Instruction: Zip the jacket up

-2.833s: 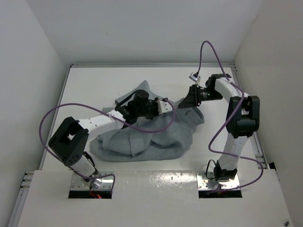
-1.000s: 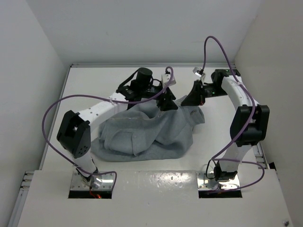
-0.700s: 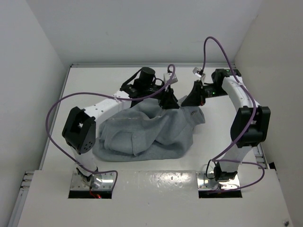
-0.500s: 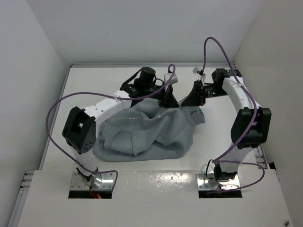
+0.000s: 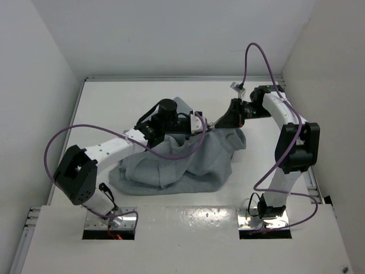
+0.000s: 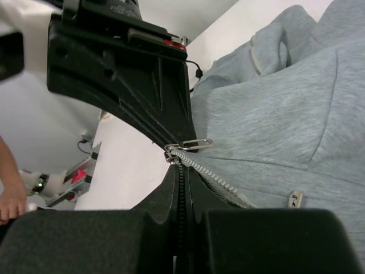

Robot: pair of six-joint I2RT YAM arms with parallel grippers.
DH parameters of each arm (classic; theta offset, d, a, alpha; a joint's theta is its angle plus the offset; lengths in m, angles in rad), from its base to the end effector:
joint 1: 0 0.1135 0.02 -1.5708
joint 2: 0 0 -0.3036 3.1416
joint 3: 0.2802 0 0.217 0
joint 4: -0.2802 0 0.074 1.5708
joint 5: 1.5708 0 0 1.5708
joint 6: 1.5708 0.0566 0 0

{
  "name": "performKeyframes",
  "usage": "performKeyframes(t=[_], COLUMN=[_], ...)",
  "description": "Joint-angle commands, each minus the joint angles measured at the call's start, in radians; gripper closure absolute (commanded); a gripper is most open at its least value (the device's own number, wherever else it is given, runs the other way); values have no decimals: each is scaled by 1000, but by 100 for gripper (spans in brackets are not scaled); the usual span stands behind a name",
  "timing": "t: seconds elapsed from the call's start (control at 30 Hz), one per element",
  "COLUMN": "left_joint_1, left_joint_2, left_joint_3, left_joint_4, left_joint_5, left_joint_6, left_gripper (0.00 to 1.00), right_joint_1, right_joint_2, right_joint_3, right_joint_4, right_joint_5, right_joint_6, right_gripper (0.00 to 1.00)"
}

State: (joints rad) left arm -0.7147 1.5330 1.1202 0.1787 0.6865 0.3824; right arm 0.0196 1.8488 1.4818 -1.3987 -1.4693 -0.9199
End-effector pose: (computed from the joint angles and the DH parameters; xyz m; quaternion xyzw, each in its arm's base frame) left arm 0.2319 -0.2487 0.3609 0.5633 0.5219 -0.3570 0.5318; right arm 0.3029 0.0623 0.3084 -0.2762 0.6881 0.6321 0.2253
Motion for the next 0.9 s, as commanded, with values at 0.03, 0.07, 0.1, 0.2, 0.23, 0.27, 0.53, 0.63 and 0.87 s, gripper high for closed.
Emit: performKeyframes(t=[0.03, 0.07, 0.1, 0.2, 0.23, 0.27, 0.53, 0.63, 0.87], left_joint_1=[-3, -3, -3, -3, -3, -3, -3, -3, -3], left_joint_2=[-66, -66, -66, -45, -45, -45, -27, -17, -8], left_joint_3=[-48, -48, -48, -7, -7, -7, 26, 36, 69], left_joint_4=[-27, -27, -27, -67, -77, -77, -102, -93, -93], left_joint_5=[24, 24, 24, 36, 50, 50, 68, 77, 87], left_joint_6=[300, 312, 312, 326, 326, 326, 265, 254, 198], left_gripper=[100, 100, 100, 100, 100, 100, 100, 100, 100], right_joint_1=[-41, -34, -32, -27, -27, -29, -52, -27, 26], right_joint_2=[16, 26, 24, -3, -11, -28, -43, -40, -25], right_joint_3=[60, 58, 55, 48, 48, 48, 101, 97, 81], right_joint_4=[-367, -364, -364, -365, -364, -365, -365, -367, -365], right_joint_5=[-143, -146, -154, -138, -134, -129, -100, -70, -25], right_joint_6=[18, 30, 26, 7, 4, 7, 38, 13, 9], right_gripper=[100, 100, 100, 88, 79, 73, 51, 51, 58])
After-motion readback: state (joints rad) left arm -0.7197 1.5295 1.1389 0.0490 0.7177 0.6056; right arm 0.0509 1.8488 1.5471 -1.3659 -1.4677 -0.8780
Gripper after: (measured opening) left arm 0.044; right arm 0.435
